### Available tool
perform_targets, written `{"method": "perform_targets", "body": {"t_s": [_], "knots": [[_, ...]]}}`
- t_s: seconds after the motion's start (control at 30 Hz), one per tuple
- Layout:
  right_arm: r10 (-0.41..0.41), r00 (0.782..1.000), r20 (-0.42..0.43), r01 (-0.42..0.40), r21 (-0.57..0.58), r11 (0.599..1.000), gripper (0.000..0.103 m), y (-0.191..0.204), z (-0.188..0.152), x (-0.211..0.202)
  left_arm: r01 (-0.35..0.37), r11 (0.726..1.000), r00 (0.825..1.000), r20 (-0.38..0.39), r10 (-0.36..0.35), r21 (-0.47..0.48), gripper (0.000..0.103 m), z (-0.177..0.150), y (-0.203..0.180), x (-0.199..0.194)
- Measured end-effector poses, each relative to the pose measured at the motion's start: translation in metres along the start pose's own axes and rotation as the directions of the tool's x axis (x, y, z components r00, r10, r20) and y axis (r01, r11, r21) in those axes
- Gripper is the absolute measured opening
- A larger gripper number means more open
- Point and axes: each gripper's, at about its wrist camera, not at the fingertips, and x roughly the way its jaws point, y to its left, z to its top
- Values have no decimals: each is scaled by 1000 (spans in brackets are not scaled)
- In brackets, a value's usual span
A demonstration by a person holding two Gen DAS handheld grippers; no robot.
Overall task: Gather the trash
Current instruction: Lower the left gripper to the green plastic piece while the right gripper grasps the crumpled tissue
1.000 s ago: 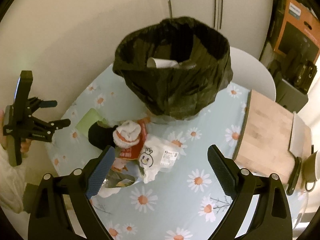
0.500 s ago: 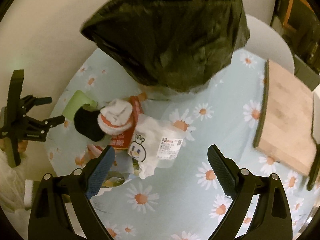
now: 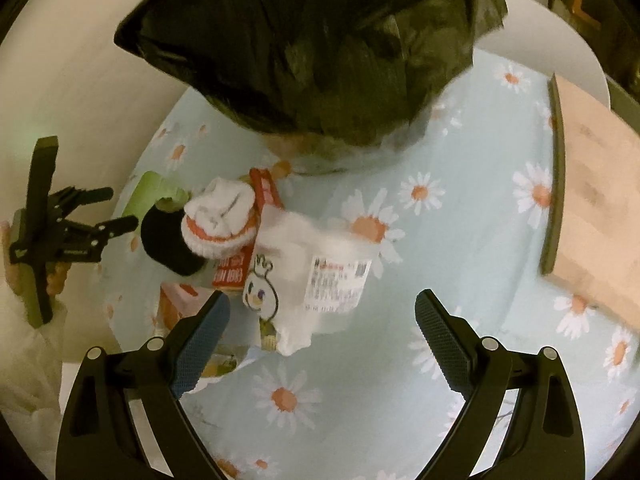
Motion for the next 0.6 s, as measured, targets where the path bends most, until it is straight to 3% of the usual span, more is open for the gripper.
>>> {"method": "perform_targets", "body": {"t_s": [0.3,0.47,0.53,0.6], "knots": [[12,1000,-1,-12,17,1000,89,-1,-24,18,-38,999,999,-15,38,-9,96,6,4,12],[31,999,31,-33,57,998,88,-2,-34,30,-32,999,999,-23,32,-28,89,8,8,17],[38,999,39,-41,68,997,72,-1,-36,34,-28,999,999,-33,27,-31,86,8,9,20],[33,999,37,-35,70,997,68,2,-39,38,-20,999,999,-39,19,-28,83,8,8,23]]}}
